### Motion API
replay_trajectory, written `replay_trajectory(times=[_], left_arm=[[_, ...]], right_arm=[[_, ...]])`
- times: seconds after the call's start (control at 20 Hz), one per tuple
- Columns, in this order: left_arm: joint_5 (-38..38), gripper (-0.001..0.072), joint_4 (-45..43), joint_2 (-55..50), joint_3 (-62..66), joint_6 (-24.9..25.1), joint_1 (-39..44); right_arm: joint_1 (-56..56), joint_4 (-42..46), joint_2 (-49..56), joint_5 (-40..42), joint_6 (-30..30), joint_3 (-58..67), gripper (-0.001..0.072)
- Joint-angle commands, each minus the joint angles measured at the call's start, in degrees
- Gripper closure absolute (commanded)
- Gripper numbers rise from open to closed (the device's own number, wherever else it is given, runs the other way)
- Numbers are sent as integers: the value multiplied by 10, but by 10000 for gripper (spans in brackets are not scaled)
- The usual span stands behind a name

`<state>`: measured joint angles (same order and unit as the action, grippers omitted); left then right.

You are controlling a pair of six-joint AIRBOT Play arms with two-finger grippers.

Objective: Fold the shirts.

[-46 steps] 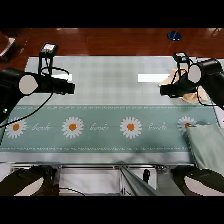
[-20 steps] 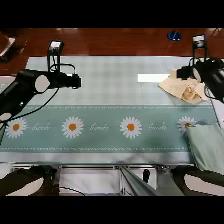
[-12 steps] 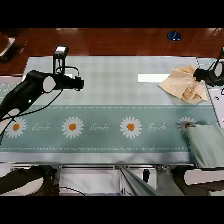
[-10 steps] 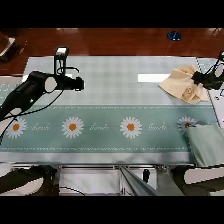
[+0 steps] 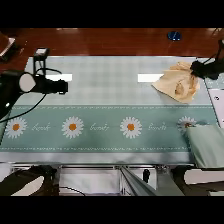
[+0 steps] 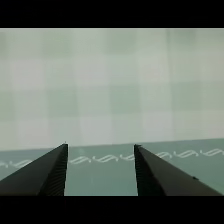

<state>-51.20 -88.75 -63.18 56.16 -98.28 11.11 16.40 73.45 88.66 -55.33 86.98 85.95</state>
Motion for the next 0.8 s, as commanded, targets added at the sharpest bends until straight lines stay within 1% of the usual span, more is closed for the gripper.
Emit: replay_trajectory(times=[0.0, 0.1, 0.15, 0.2, 0.3, 0.45, 0.55, 0.75], left_arm=[[13, 202, 98, 138, -104, 7, -5], [37, 202, 133, 224, -174, 3, 18], [43, 203, 134, 257, -200, -12, 26], [42, 203, 134, 286, -223, -29, 31], [42, 203, 152, 321, -252, -34, 36], [38, 203, 175, 331, -260, -34, 36], [43, 203, 177, 331, -260, -34, 36], [43, 202, 177, 331, -260, -31, 36]], right_arm=[[-50, -25, -115, 40, -48, 16, 695], [-81, -34, -182, 69, -48, 24, 695], [-96, -40, -209, 77, -54, 39, 695], [-115, -39, -234, 83, -61, 61, 695], [-150, -39, -267, 76, -70, 109, 695], [-207, -39, -296, 41, -100, 175, 695], [-235, -40, -306, 12, -101, 202, 695], [-299, -47, -320, -84, -103, 192, 695]])
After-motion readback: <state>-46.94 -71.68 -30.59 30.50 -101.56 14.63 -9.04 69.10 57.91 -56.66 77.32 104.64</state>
